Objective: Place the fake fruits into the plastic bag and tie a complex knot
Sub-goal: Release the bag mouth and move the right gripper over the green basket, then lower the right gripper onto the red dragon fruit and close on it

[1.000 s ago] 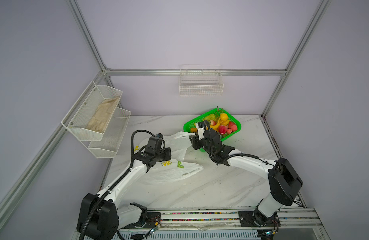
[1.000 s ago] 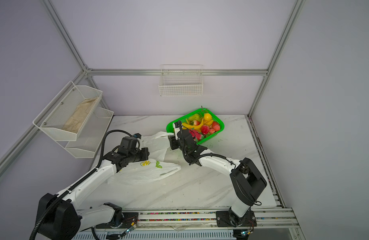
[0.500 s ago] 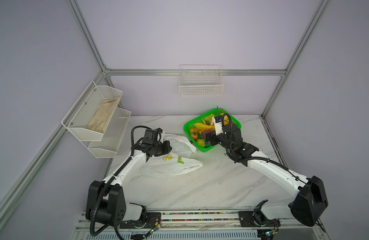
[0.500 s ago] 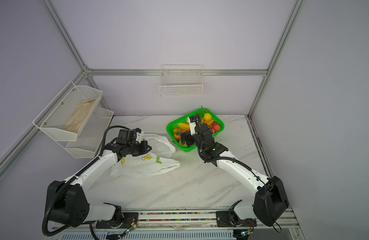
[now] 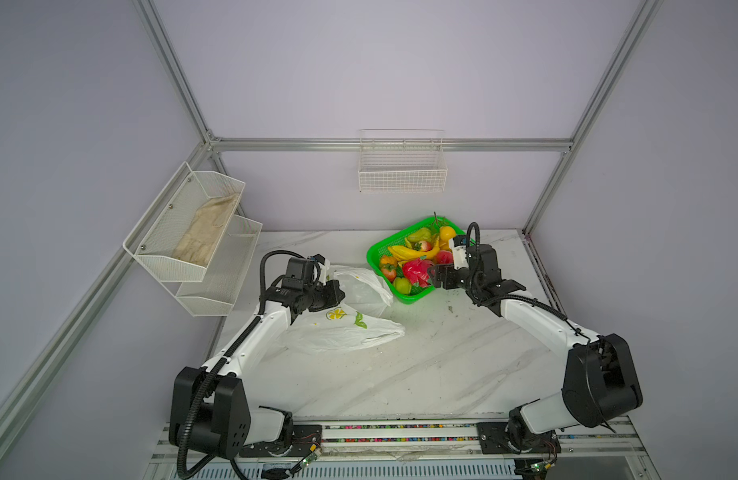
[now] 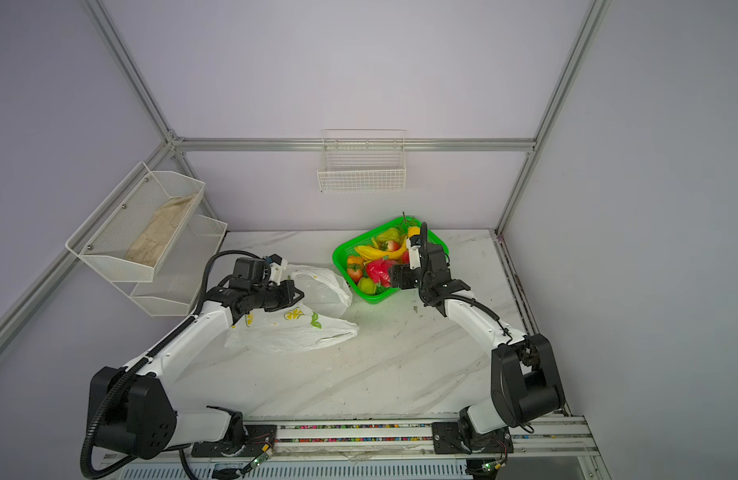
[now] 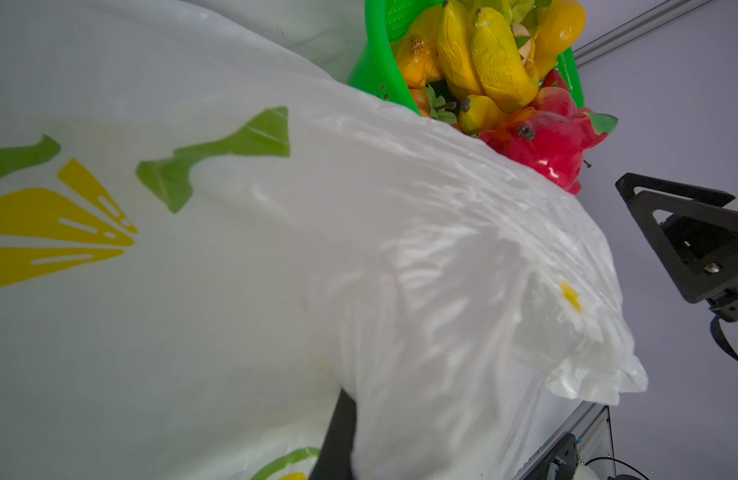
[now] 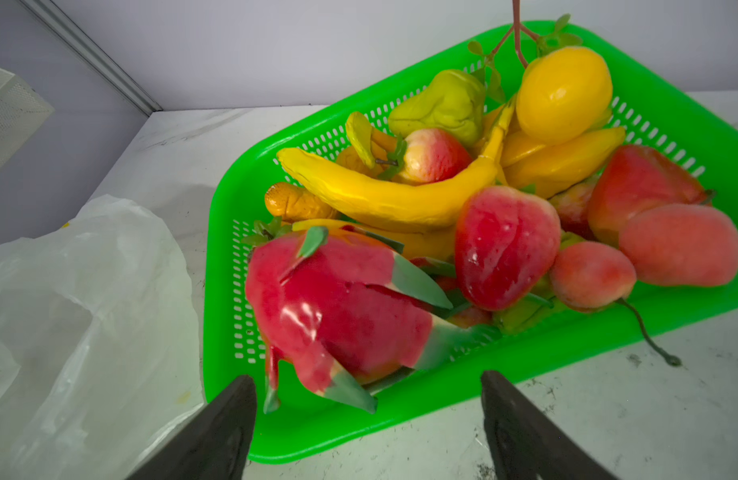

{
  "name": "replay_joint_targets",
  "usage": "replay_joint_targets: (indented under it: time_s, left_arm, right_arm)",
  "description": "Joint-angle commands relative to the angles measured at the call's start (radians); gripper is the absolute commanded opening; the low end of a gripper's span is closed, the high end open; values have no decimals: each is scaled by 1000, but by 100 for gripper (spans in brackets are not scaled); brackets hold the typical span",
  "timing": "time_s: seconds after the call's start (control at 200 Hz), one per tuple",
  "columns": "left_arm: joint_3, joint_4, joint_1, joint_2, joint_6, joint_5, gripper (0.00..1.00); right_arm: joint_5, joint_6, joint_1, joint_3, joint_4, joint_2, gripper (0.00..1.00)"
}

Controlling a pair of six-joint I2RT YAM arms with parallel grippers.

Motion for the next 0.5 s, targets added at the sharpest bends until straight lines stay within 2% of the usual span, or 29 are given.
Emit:
replay_joint_targets:
  time_s: [0.0,0.325,0.495]
  left_arm:
    - [34,28,8,-30,14,35,0]
    - [31,36,11,-31,14,50,0]
    - [28,41,14,-30,12,59,0]
  right_arm:
    - [-165,40,-15,-50,80,-27,84]
    - [-249,44,-14,-52,155,78,82]
    - [-262,39,-14,-37,163,120,77]
